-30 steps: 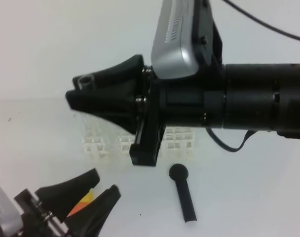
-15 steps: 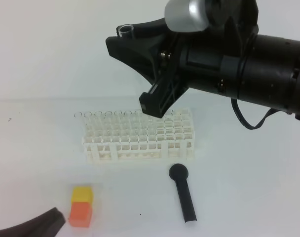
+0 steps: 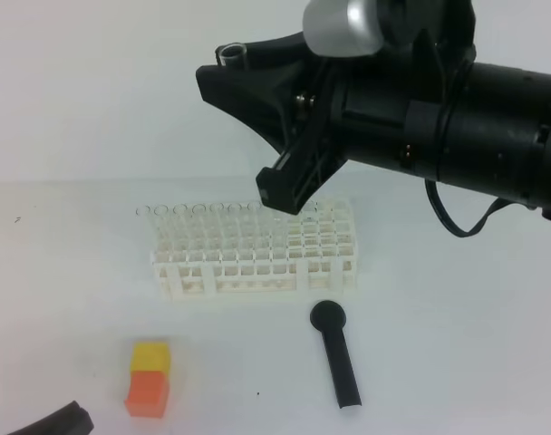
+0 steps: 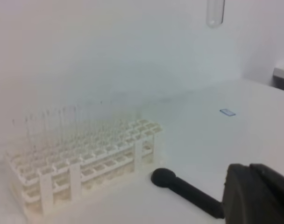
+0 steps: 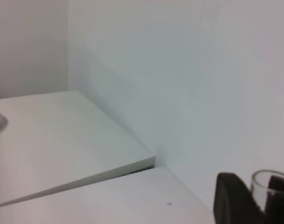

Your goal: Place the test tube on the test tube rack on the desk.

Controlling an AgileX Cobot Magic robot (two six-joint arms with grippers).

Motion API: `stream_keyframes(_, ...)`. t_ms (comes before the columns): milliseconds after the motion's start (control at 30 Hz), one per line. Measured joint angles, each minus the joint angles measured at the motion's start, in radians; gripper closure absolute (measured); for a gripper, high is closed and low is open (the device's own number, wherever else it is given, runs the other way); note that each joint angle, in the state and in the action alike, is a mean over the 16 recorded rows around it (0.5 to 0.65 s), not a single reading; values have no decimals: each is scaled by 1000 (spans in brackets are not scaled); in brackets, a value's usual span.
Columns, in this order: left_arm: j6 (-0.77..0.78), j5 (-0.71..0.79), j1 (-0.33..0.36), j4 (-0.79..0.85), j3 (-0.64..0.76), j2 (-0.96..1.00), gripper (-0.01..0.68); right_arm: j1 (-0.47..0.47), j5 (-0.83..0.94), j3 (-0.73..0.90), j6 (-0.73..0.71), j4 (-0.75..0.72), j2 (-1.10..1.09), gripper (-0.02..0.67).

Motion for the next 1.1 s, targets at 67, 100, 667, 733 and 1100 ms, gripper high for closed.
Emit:
stream_keyframes(67,-1,19,0,0,0,-2,673,0,-3,0,0,0,0,526)
stream_keyframes(100,-1,27,0,0,0,-2,673,0,-5,0,0,1,0,526)
stream_keyframes(667,-2,65,20,-2,0,-11,673,0,-114,0,-16,6,3,526)
stream_keyframes(733,-2,66,44,-2,0,-21,673,0,-131,0,-20,8,7,526)
stream_keyframes(1100,-2,66,357,-2,0,-118,673,0,-192,0,69,-30,38,526)
